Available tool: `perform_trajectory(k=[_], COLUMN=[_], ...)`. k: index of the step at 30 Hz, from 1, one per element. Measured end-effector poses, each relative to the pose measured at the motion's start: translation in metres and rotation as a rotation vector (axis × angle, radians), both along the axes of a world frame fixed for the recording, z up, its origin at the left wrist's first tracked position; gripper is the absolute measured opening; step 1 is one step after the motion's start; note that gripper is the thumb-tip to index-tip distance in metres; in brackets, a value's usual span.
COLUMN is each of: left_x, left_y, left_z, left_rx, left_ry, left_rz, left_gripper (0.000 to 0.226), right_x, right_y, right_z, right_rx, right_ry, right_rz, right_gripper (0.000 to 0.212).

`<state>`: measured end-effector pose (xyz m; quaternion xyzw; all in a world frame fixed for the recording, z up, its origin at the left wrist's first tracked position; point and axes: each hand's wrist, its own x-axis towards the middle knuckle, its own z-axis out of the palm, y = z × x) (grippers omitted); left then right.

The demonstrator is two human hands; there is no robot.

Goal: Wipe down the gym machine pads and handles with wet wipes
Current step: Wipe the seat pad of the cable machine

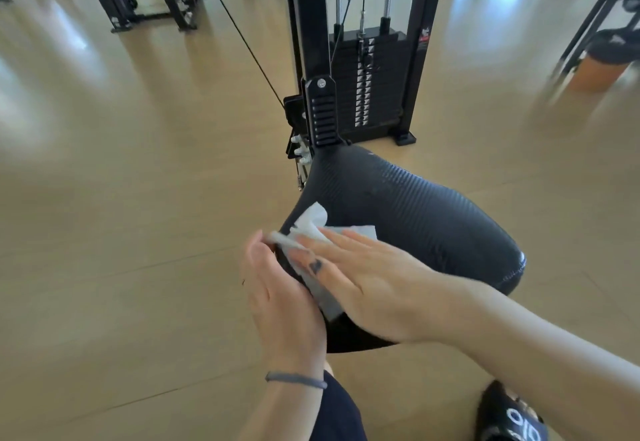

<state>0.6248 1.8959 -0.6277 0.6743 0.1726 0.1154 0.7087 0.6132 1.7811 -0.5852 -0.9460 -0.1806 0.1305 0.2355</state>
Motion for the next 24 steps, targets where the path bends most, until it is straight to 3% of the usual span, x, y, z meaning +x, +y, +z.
perform_trajectory(k=[2, 5, 7, 12, 16, 20, 24], left_x=[0.000, 0.000, 0.000, 0.001, 0.001, -0.002, -0.003], left_y=[0.000, -0.003, -0.002, -0.003, -0.003, -0.003, -0.005], left_z=[0.002, 0.000, 0.000, 0.001, 0.004, 0.006, 0.010], left_rx=[-0.065, -0.130, -0.151, -0.139, -0.085, -0.055, -0.015], left_ry=[0.010, 0.035, 0.043, 0.052, 0.047, 0.079, 0.070], left_rz=[0.015, 0.043, 0.055, 0.079, 0.090, 0.057, 0.061], left_gripper=[0.024, 0.047, 0.051, 0.050, 0.052, 0.031, 0.042], right_x=[0.042, 0.093, 0.094, 0.075, 0.128, 0.153, 0.128], right_y=[-0.003, -0.004, 0.004, 0.007, -0.013, -0.048, -0.063], right_z=[-0.008, -0.017, -0.021, -0.026, -0.025, -0.025, -0.026], right_rx=[-0.027, -0.140, -0.222, -0.148, -0.192, -0.205, -0.393], right_ry=[-0.016, -0.040, -0.052, -0.087, -0.006, 0.016, 0.050], right_rz=[-0.025, -0.074, -0.039, 0.070, -0.036, -0.227, -0.373], right_gripper=[0.052, 0.053, 0.056, 0.056, 0.057, 0.055, 0.064])
